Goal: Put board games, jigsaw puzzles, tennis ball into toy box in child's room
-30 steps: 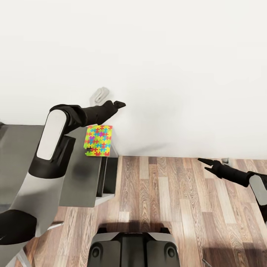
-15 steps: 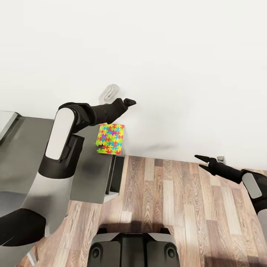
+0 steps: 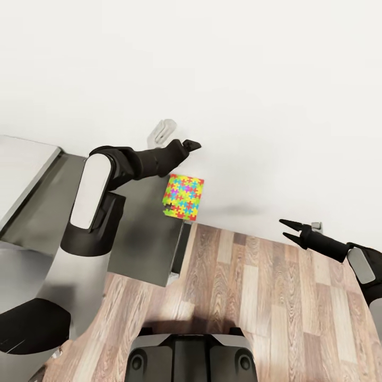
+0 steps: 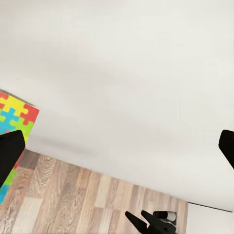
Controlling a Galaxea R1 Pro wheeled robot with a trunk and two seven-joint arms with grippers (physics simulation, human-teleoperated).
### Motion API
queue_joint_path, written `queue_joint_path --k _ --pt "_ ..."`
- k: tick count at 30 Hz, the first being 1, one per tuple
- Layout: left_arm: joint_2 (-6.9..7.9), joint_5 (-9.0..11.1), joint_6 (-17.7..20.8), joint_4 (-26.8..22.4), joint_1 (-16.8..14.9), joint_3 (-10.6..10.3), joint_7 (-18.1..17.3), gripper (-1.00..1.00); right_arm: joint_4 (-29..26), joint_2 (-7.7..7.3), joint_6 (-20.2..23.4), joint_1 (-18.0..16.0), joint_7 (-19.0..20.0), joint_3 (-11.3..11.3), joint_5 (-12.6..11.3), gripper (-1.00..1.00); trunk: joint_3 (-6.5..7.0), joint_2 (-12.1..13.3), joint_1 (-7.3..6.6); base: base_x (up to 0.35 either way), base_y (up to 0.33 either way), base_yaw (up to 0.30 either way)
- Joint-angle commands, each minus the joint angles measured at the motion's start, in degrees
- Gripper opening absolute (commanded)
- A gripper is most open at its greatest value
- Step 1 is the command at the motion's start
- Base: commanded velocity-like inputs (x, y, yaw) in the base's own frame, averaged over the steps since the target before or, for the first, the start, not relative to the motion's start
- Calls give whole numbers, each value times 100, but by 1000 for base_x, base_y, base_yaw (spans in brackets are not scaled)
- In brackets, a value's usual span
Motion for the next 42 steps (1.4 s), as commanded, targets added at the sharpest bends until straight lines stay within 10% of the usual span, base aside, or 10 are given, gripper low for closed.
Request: queue_joint_path --k 1,31,42 --pt "-16 51 5 -2 -4 1 58 100 6 -6 25 -2 37 -10 1 100 -5 -9 3 0 0 280" --pt "-60 54 6 16 6 -60 61 100 44 -356 71 -3 164 -29 -57 100 26 -9 3 0 0 182" --pt "-61 96 3 32 14 -62 75 100 1005 -410 90 -472 93 -5 -39 100 26 -9 3 0 0 13"
